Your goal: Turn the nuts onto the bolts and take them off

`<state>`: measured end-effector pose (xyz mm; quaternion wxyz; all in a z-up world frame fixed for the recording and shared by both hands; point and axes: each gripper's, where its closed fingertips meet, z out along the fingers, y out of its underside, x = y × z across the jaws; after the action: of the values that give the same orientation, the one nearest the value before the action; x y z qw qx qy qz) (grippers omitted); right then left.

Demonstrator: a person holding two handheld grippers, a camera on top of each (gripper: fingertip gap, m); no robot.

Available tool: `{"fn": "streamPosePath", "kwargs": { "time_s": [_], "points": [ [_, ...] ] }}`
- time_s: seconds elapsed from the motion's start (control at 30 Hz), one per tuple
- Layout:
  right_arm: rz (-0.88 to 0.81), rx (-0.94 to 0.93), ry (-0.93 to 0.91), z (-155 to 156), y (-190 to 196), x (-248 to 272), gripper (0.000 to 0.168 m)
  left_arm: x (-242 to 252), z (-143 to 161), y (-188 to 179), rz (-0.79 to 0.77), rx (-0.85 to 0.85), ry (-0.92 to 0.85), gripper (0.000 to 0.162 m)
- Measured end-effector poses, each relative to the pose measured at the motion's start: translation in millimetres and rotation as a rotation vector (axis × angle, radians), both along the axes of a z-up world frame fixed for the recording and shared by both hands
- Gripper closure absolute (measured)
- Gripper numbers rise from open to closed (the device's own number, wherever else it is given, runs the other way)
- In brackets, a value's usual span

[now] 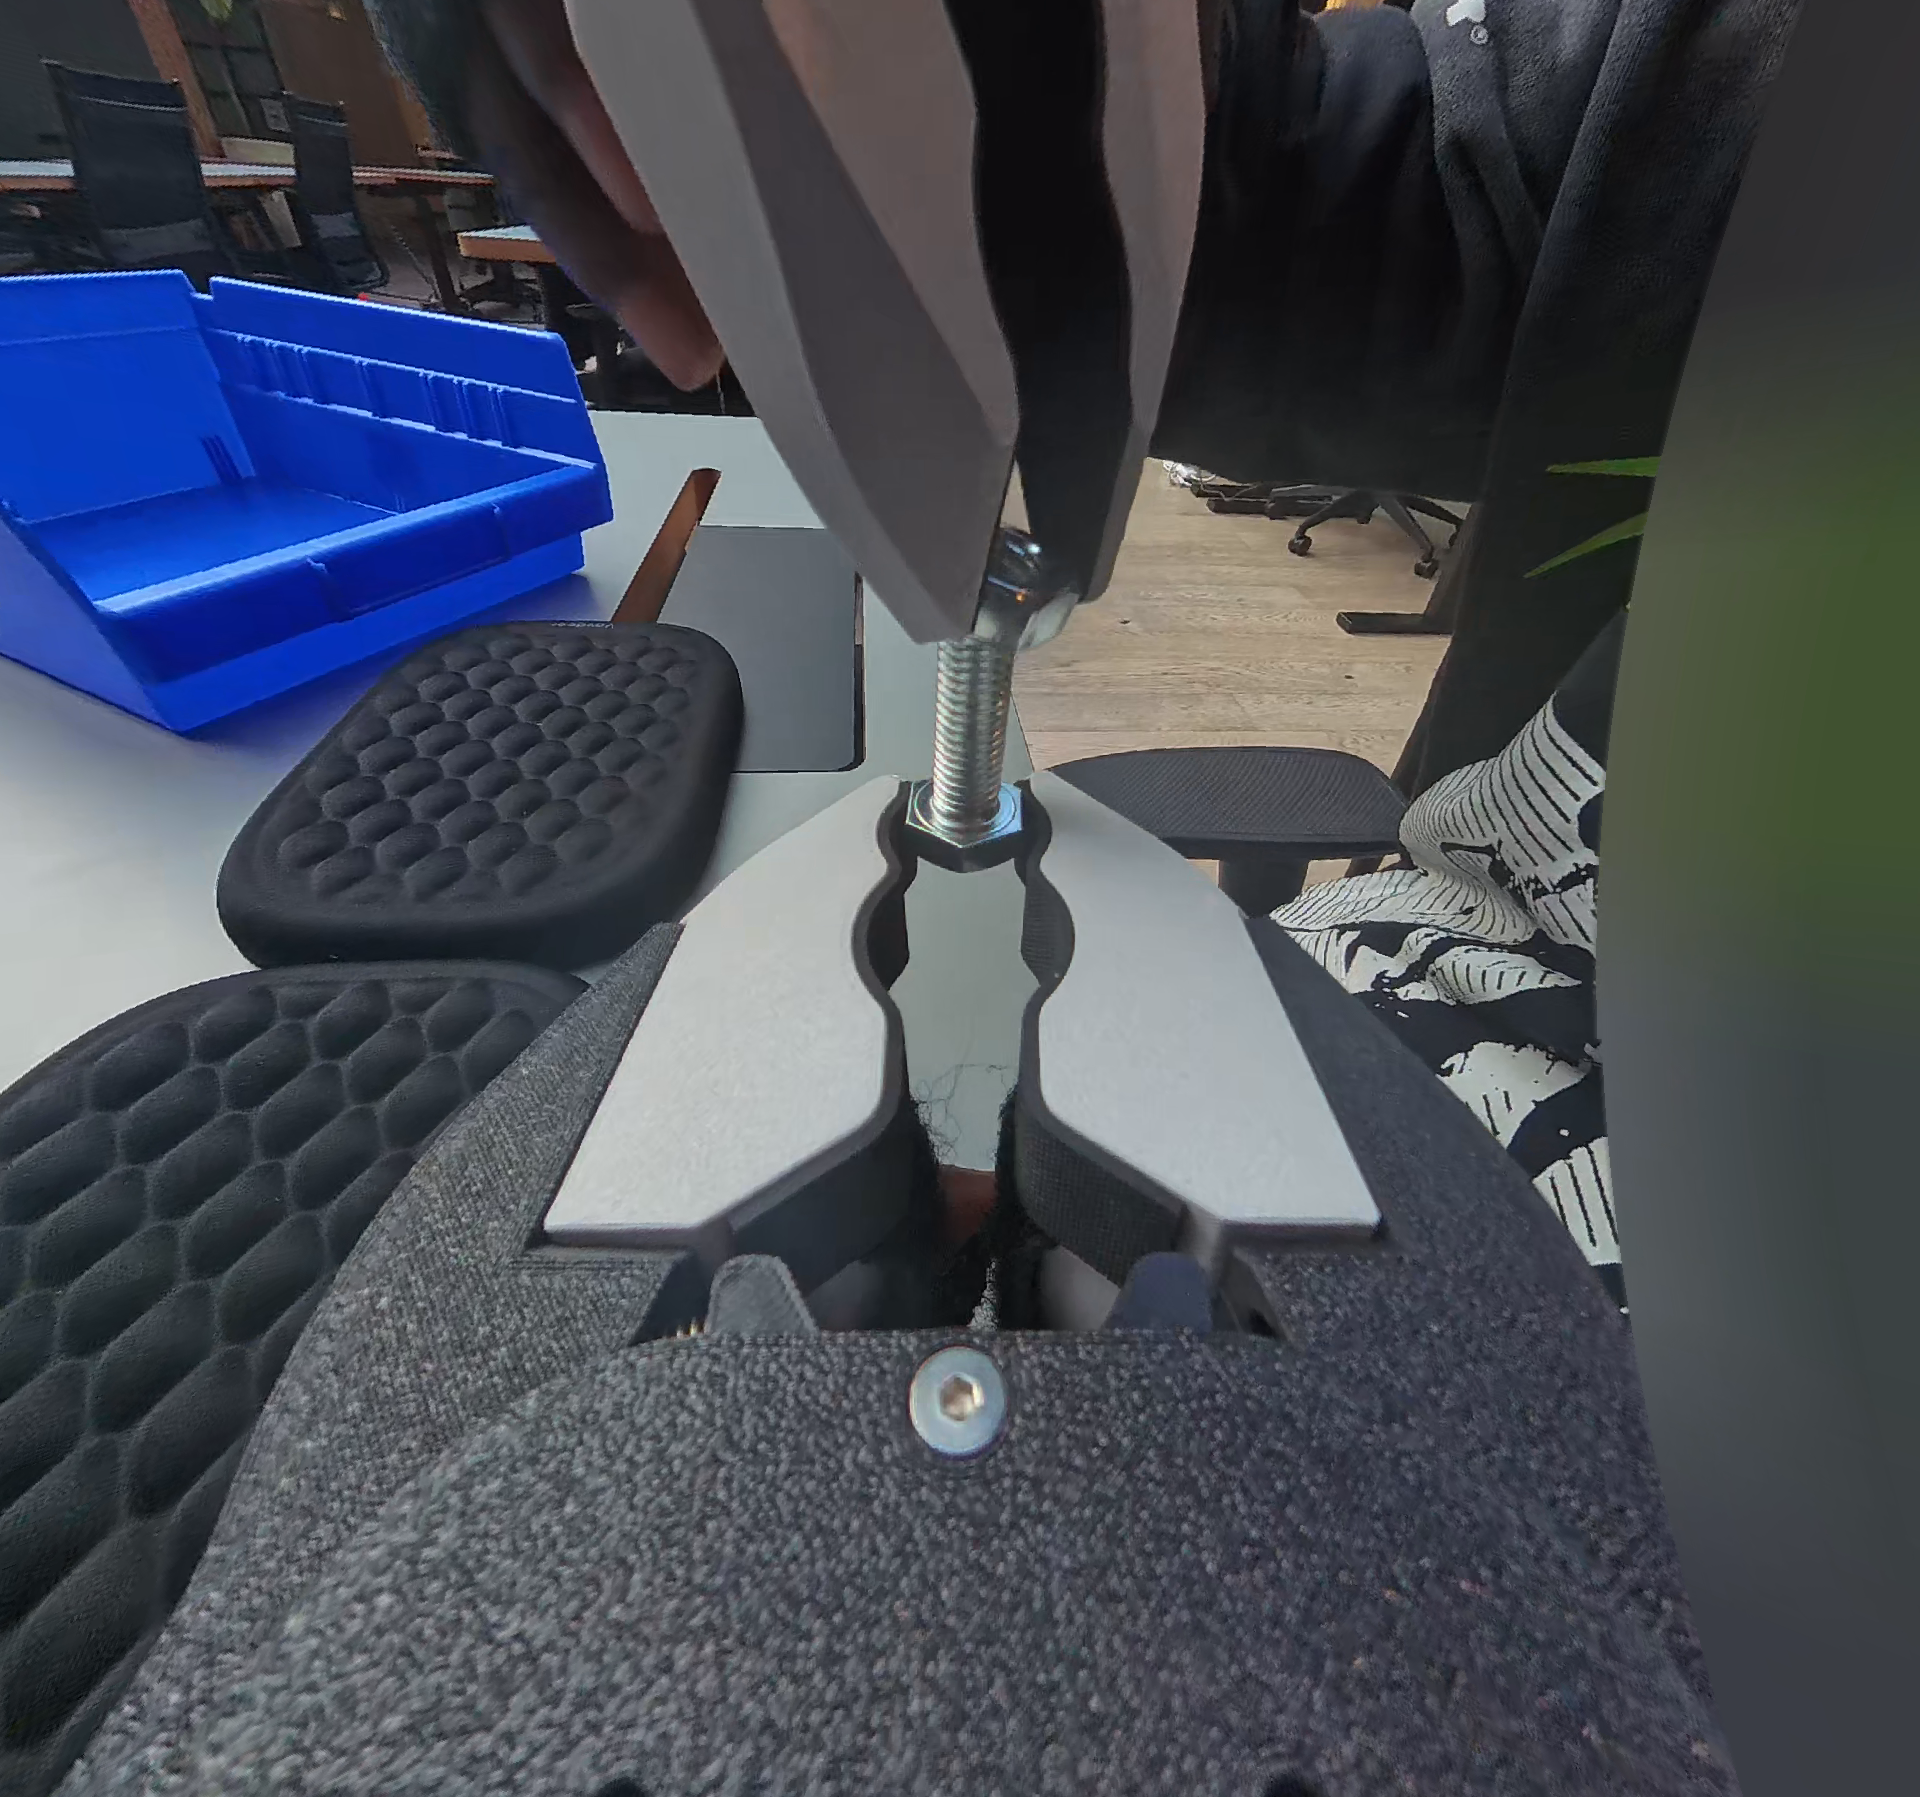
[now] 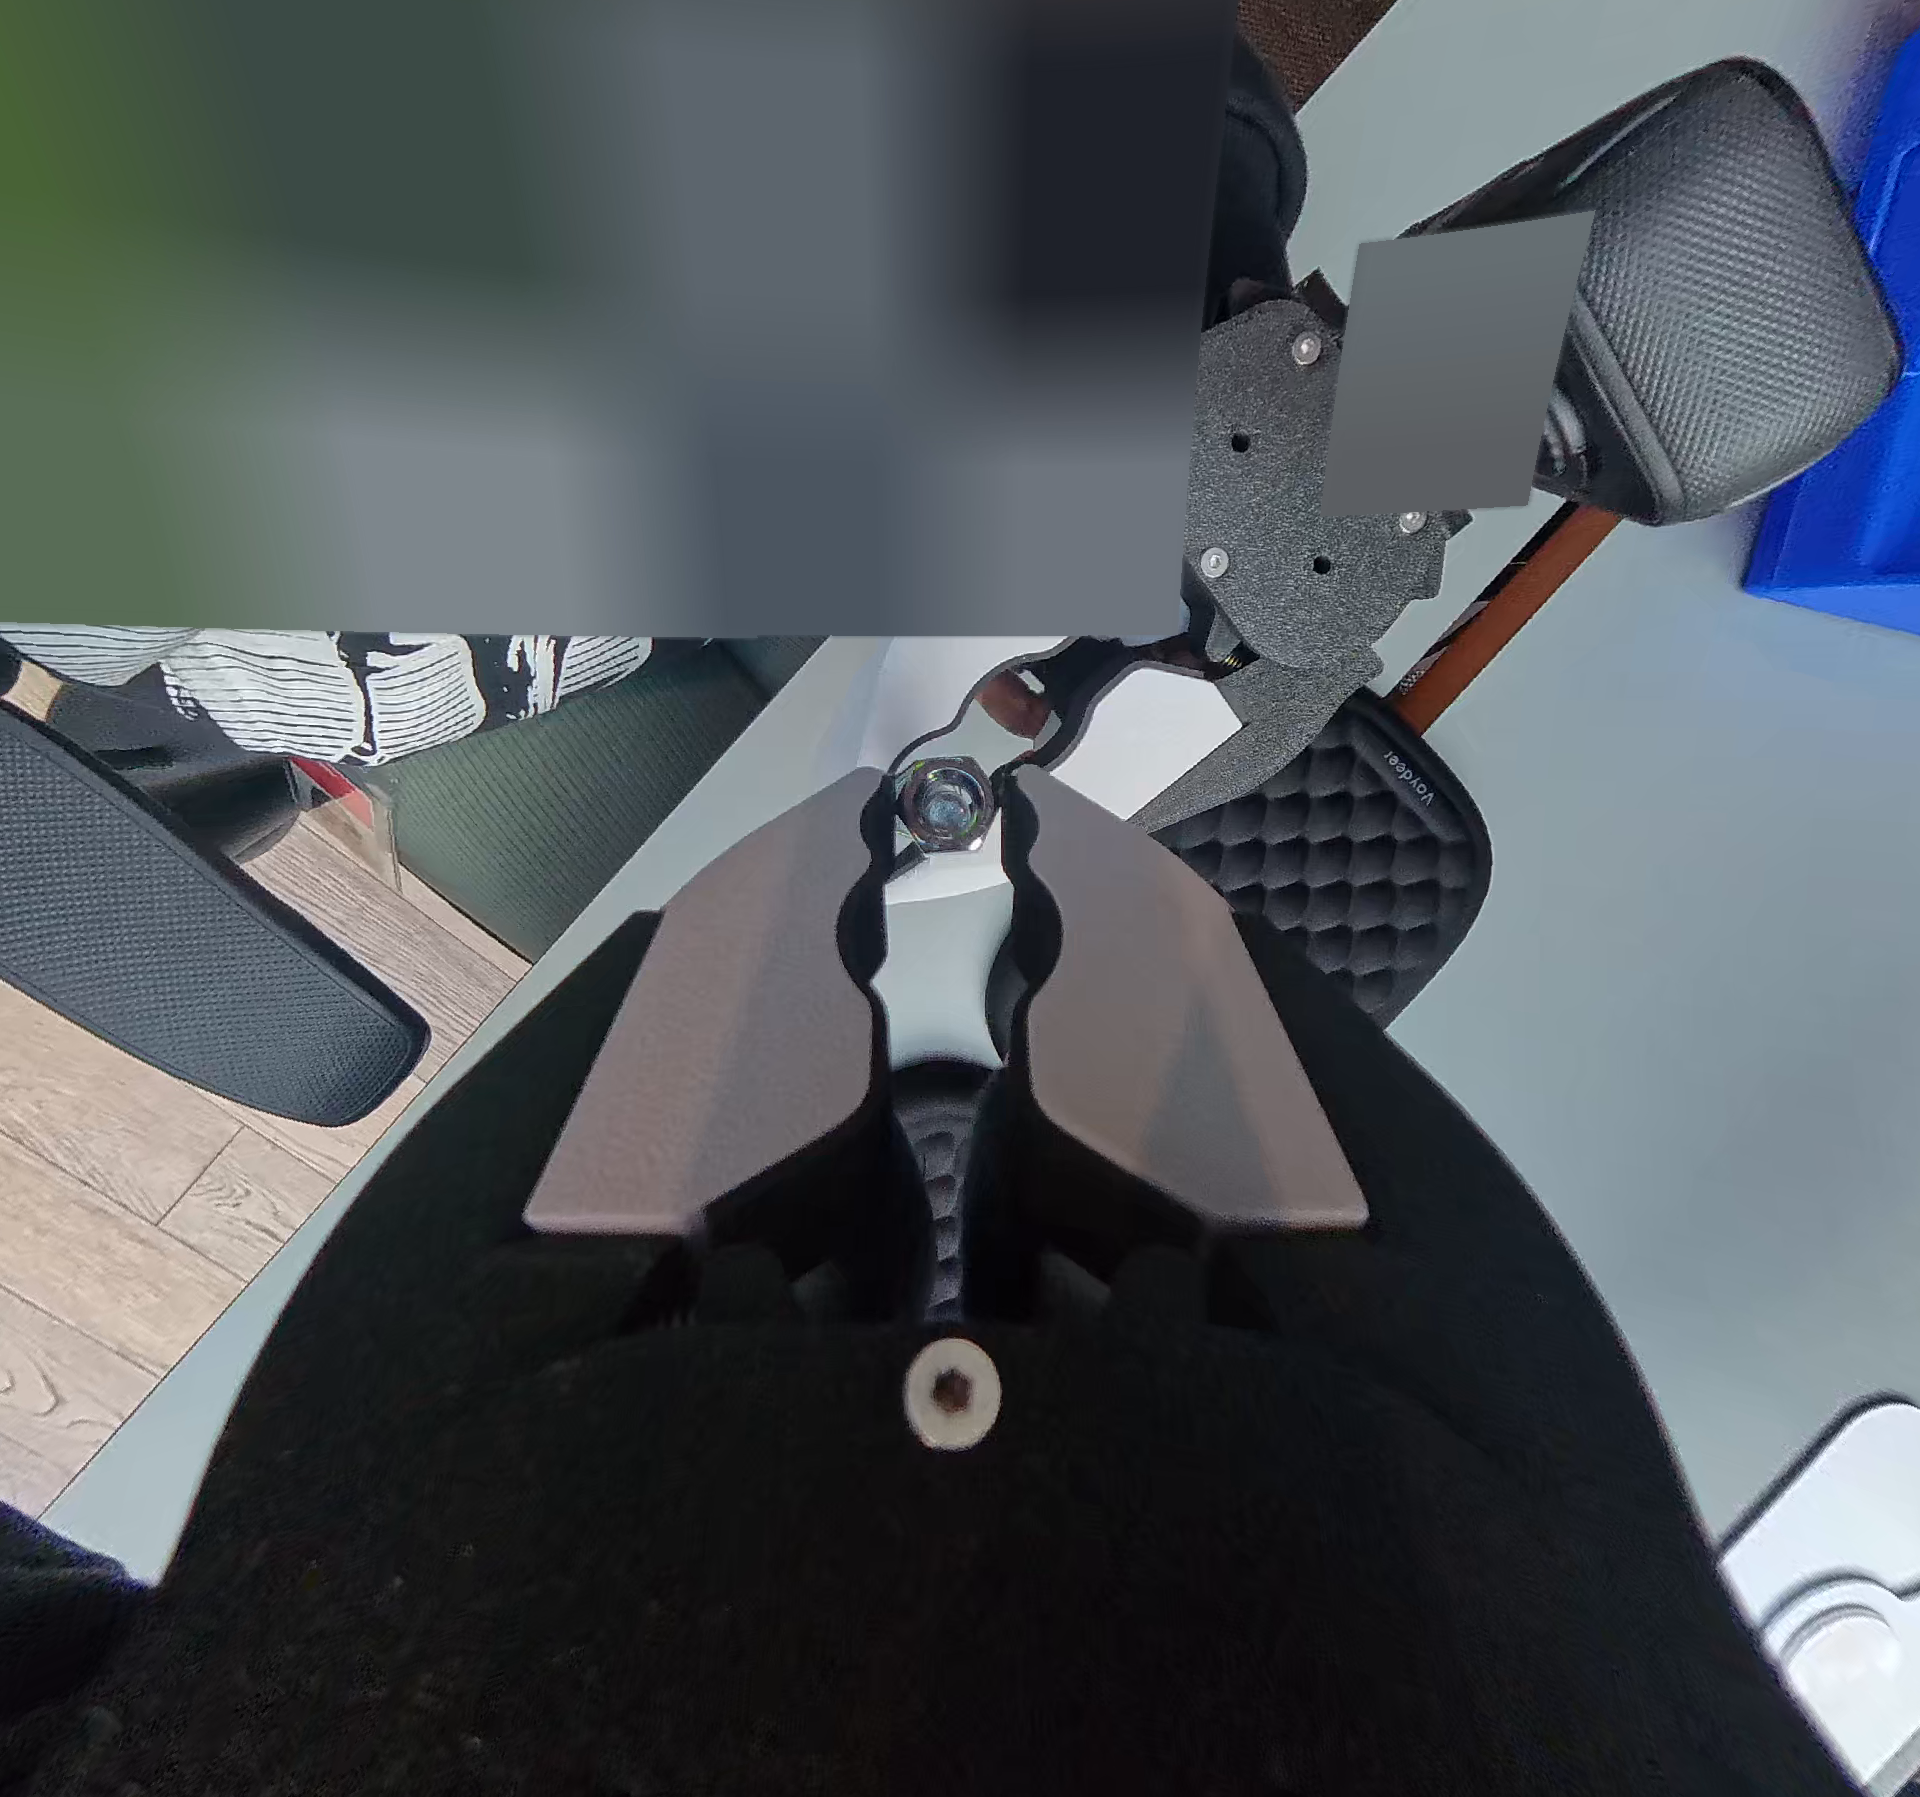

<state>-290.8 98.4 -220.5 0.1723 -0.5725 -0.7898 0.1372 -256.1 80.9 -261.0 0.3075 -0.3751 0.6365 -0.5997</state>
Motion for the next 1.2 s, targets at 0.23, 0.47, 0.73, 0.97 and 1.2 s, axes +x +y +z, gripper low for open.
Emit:
{"fn": "streamPosePath", "kwargs": {
  "time_s": [0.23,0.47,0.73,0.97,1.2],
  "points": [
    [0.003,-0.036,0.020,-1,0,2,0.149,0,0,0,0.003,0.001,-0.002,0.144],
    [-0.032,-0.065,0.113,2,1,1,0.149,-1,3,3,0.021,-0.008,-0.025,0.144],
    [-0.105,-0.074,0.141,2,6,2,0.149,1,2,6,0.051,-0.010,-0.018,0.144],
    [-0.349,-0.062,0.100,-2,14,10,0.150,9,-2,18,0.172,0.019,0.003,0.145],
    [-0.588,-0.035,0.128,-1,21,16,0.150,12,-2,27,0.262,0.021,0.011,0.144]
  ]
}}
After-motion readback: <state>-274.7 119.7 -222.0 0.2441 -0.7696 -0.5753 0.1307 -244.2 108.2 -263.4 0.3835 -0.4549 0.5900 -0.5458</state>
